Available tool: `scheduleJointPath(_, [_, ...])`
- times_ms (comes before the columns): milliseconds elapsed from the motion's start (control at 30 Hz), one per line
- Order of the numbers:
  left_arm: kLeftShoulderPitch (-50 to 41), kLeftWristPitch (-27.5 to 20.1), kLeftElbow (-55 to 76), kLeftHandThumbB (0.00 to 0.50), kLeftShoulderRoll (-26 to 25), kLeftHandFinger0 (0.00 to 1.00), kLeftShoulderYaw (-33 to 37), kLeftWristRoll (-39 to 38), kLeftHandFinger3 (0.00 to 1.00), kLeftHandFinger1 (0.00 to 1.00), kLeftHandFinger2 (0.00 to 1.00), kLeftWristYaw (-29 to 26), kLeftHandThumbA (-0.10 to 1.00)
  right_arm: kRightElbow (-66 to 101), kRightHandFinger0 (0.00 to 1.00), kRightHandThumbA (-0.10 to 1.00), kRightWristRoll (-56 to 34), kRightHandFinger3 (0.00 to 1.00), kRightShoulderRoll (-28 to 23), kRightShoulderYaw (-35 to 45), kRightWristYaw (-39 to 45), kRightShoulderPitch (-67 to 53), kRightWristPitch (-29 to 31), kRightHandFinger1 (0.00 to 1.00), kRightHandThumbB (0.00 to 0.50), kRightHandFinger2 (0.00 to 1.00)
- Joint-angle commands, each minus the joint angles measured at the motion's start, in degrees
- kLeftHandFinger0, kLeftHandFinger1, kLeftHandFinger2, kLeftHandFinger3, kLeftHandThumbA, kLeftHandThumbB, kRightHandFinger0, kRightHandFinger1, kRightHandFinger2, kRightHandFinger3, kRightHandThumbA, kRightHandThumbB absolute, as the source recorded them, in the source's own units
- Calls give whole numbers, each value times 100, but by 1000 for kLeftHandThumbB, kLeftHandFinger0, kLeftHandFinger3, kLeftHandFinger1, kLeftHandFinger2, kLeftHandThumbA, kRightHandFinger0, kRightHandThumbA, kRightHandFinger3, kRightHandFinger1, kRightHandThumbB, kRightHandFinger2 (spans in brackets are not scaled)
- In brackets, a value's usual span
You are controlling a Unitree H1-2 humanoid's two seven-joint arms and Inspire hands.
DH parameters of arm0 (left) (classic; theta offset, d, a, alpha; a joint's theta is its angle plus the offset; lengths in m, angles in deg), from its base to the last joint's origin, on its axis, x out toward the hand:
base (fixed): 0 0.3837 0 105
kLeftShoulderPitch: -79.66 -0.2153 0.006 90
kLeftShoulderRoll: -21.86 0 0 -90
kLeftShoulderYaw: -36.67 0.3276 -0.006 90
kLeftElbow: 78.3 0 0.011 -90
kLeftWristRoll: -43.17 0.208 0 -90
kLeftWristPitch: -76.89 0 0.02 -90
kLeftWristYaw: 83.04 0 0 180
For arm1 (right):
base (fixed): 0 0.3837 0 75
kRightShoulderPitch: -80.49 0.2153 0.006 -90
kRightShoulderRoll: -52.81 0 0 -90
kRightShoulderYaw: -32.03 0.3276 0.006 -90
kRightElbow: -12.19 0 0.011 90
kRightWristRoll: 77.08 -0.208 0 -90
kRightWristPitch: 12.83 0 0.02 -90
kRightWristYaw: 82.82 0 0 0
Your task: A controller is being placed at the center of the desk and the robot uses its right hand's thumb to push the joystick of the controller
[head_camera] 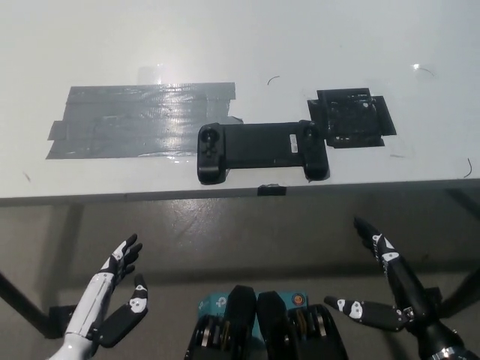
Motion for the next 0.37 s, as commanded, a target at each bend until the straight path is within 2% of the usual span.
scheduleJointPath(0, [41,-115,162,109,-38,1000,-16,11,1000,1000,1000,51,151,162,1000,934,120,1000,-46,6,67,94,214,1000,377,1000])
scheduleJointPath(200, [-41,-121,181,112,-33,1000,-4,34,1000,1000,1000,42,157,234,1000,942,235,1000,-76,-31,103,26,178,1000,369,1000])
scheduleJointPath(333, [-40,-134,160,107,-36,1000,-4,42,1000,1000,1000,39,148,216,1000,946,255,1000,-58,-19,115,42,160,1000,382,1000])
